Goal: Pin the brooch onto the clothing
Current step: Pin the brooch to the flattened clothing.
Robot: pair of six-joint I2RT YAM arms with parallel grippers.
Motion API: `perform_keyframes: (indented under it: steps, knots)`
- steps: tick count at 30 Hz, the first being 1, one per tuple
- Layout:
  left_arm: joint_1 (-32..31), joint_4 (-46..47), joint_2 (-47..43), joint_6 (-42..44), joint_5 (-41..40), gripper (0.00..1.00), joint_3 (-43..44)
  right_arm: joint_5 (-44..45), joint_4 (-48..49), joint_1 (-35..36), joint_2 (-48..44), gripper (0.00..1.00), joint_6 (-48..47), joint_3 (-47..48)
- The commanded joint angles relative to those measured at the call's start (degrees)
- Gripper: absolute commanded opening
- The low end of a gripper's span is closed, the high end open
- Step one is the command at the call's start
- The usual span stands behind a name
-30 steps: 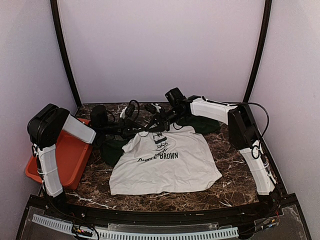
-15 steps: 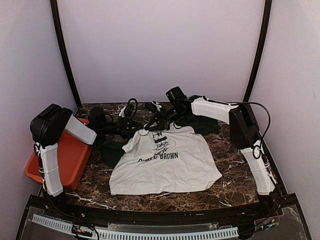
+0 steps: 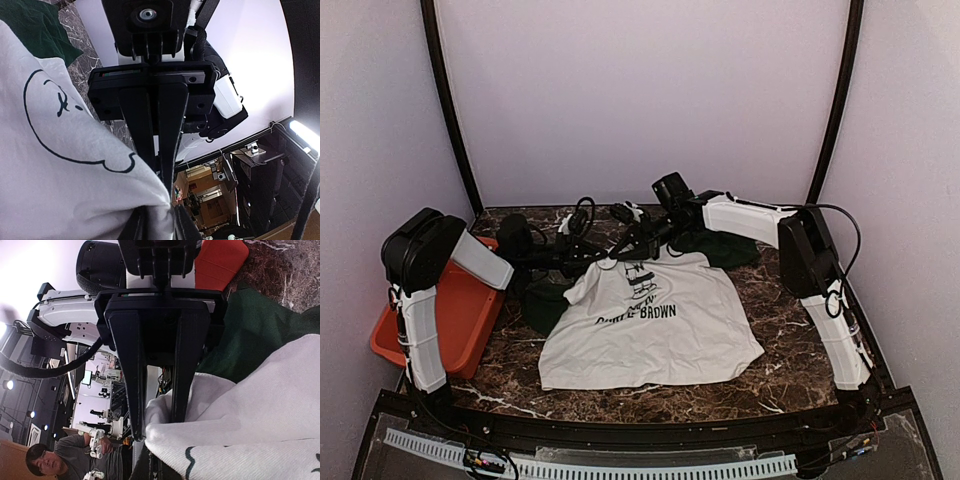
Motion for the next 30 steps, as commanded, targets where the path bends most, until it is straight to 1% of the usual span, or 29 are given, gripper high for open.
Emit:
perform_keyframes:
  steps: [1, 12, 15, 19, 21, 23, 25, 30]
  knots:
    - [0.1, 11.6, -0.2, -0.2, 1.6, 0.2, -0.6, -1.6, 3.4, -0.5, -1.9, 0.0, 1.2, -0.3]
    - [-0.4, 11.1, 0.0, 0.3, 2.3, 0.15, -0.2, -1.7, 4.1, -0.5, -1.6, 0.0, 2.5, 0.0]
    - [-0.5, 10.3, -0.1, 0.9, 2.4, 0.12, -0.1, -1.7, 4.1, -0.6, -1.5, 0.0, 2.7, 0.2]
    - [-0.5, 6.9, -0.7, 3.4, 2.4, 0.1, -0.1, -1.6, 4.1, -0.7, -1.5, 0.0, 2.8, 0.3]
    - [-0.6, 4.1, -1.2, 6.3, 2.4, 0.1, -0.2, -1.5, 4.1, -0.8, -1.5, 0.0, 3.0, 0.5]
    - [-0.5, -0.1, -2.0, 8.7, 2.2, 0.1, -0.2, -1.5, 4.0, -0.7, -1.4, 0.0, 3.2, 0.6]
    - [-0.6, -2.2, -2.5, 10.4, 2.0, 0.12, -0.3, -1.5, 4.0, -0.7, -1.3, 0.0, 3.3, 0.7]
    - [-0.7, 0.8, -1.9, 8.1, 1.8, 0.17, -0.3, -1.4, 4.0, -0.7, -1.0, 0.0, 3.5, 1.3]
